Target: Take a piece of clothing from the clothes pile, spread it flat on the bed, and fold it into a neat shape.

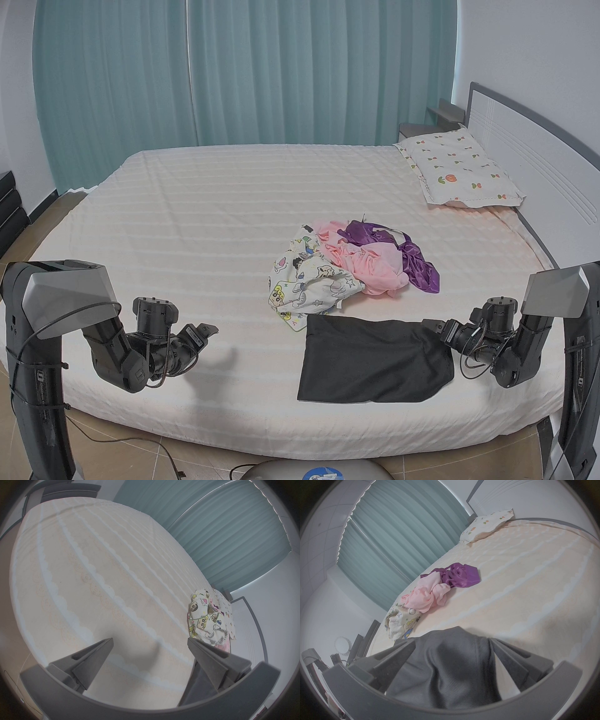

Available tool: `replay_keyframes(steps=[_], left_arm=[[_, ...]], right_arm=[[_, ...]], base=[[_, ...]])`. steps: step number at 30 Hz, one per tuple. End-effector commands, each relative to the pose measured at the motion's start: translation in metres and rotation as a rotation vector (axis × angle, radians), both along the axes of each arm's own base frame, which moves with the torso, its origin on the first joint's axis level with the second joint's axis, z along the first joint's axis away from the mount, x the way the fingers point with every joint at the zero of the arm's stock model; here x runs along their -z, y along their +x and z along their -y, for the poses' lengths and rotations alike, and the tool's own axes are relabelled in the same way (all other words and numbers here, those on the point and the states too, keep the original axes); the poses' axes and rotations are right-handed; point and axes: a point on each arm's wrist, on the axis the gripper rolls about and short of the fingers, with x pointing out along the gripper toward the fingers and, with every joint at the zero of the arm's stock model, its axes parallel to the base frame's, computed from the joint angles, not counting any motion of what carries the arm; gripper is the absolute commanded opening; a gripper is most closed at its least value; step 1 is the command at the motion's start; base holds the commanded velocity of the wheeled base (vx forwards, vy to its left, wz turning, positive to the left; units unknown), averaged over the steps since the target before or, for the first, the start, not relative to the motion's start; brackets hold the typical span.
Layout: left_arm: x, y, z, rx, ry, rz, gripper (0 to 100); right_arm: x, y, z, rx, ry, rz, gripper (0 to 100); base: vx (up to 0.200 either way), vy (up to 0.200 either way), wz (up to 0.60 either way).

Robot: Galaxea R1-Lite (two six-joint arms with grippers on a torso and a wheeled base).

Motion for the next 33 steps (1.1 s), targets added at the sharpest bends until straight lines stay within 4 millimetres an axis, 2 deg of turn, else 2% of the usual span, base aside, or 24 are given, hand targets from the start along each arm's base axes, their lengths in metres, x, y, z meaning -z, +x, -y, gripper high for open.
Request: replay_keyframes(steps=[1,3,8,13,14,21,33], left_arm=[[0.001,0.0,0.0,0.001,0.0,-0.001,100],[0.001,0.0,0.0,0.0,0.001,-0.001,100],[0.001,0.0,0.0,0.0,0.001,-0.002,100],[0.001,0.0,0.0,0.001,0.002,-0.002,100],[0.001,0.001,0.0,0.001,0.002,-0.001,100],[0.001,0.001,0.0,0.001,0.002,-0.001,100],[0.001,0.0,0.0,-0.001,0.003,-0.002,100]], right_arm=[[0.001,0.007,0.004,0.022,0.021,0.006,100],[0.012,0.013,0.001,0.025,0.035,-0.031,100],[0.017,0.032,0.002,0.032,0.044,-0.074,100],[0.013,0.046,-0.003,0.078,0.151,-0.078,100],[0.014,0.046,-0.006,0.078,0.166,-0.083,0],[0.012,0.044,-0.007,0.08,0.167,-0.115,0],[0.006,0.048,0.006,0.181,0.161,-0.062,0]], base=[[0.0,0.0,0.0],[0.0,0.0,0.0],[0.0,0.0,0.0],[0.0,0.0,0.0],[0.0,0.0,0.0],[0.0,0.0,0.0],[0.0,0.0,0.0]])
